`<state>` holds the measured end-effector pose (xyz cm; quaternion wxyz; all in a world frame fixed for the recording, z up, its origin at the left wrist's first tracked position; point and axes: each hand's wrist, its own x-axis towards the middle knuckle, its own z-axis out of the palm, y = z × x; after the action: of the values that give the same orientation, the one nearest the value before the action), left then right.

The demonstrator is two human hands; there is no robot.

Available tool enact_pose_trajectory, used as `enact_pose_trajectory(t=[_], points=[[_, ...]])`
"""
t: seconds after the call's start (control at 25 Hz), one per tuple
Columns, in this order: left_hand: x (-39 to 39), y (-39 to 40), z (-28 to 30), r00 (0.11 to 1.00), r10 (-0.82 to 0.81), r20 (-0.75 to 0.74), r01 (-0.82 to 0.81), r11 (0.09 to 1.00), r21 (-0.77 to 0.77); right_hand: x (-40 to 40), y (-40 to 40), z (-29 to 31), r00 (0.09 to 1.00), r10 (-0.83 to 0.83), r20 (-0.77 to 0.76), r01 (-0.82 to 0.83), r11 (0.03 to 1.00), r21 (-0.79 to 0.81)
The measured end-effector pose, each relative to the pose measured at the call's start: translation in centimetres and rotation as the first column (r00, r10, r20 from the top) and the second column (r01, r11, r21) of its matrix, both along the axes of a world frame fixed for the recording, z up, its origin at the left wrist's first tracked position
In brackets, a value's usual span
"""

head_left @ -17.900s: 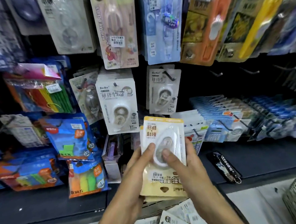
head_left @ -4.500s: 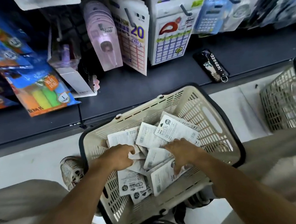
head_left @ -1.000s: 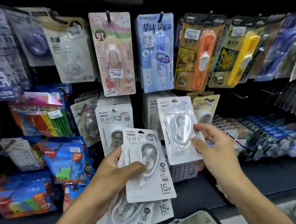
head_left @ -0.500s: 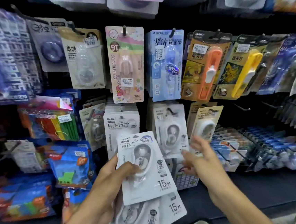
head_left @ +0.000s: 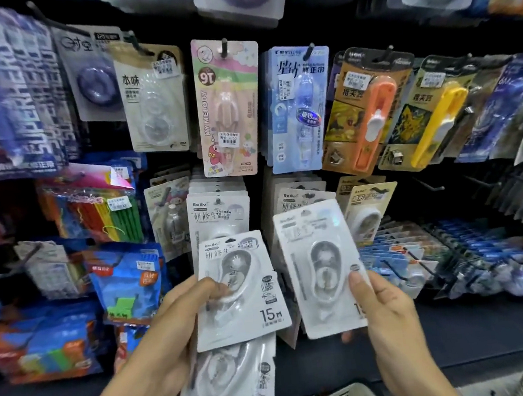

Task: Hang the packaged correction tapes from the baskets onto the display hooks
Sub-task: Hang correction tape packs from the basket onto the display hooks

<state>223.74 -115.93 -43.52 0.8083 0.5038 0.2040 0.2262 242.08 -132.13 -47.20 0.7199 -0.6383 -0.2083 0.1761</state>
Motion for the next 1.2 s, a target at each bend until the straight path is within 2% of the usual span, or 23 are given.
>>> enact_pose_trajectory(t=[0.12, 0.24, 0.44, 0.64, 0.76, 0.84, 0.88, 0.96, 1.0, 1.12, 1.2], points=[[0.8, 0.8, -0.6, 0.992, 0.127, 0.013, -0.127, 0.991, 0.049, 1.5, 0.7, 1.0, 1.000, -0.026, 0.005, 0.026, 0.998, 0.055], [1.3, 1.4, -1.5, 0.998, 0.053, 0.046, -0.055, 0.997, 0.053, 2.1, 1.9, 1.3, 0.999, -0.044, 0.011, 0.043, 0.999, 0.016], [1.8, 0.9, -1.3, 0.997, 0.032, 0.070, -0.043, 0.986, 0.160, 2.5, 2.6, 1.4, 0.993, -0.104, 0.055, 0.109, 0.989, -0.100], [1.8, 1.1, -1.3, 0.998, 0.026, 0.066, -0.038, 0.982, 0.188, 2.1, 1.7, 1.7, 0.996, -0.093, -0.011, 0.093, 0.995, -0.028], [1.9, 1.1, -1.4, 0.999, 0.007, 0.052, -0.018, 0.978, 0.208, 2.3, 2.7, 2.4, 0.995, -0.038, -0.088, 0.030, 0.996, -0.083], [1.9, 0.8, -1.4, 1.000, -0.012, 0.019, 0.007, 0.974, 0.225, 1.3, 3.0, 2.5, 0.999, 0.041, 0.024, -0.035, 0.976, -0.216], [2.0, 0.8, -1.3, 0.999, -0.040, -0.001, 0.040, 0.973, 0.227, 0.3, 3.1, 2.3, 0.987, 0.159, 0.028, -0.149, 0.966, -0.211], [2.1, 1.1, -1.3, 0.992, -0.120, -0.030, 0.123, 0.968, 0.219, -1.7, 3.3, 1.4, 0.902, 0.421, -0.098, -0.429, 0.900, -0.078], [2.1, 1.3, -1.3, 0.985, -0.168, -0.035, 0.171, 0.963, 0.206, -2.2, 3.4, 1.1, 0.881, 0.458, -0.121, -0.462, 0.887, -0.009], [2.1, 1.7, -1.6, 0.958, -0.281, -0.047, 0.285, 0.945, 0.160, -2.3, 4.0, 1.3, 0.927, 0.357, -0.117, -0.338, 0.928, 0.159], [2.3, 1.5, -1.9, 0.963, -0.265, -0.043, 0.268, 0.950, 0.159, -1.9, 4.1, 1.8, 0.952, 0.296, -0.077, -0.274, 0.938, 0.214]])
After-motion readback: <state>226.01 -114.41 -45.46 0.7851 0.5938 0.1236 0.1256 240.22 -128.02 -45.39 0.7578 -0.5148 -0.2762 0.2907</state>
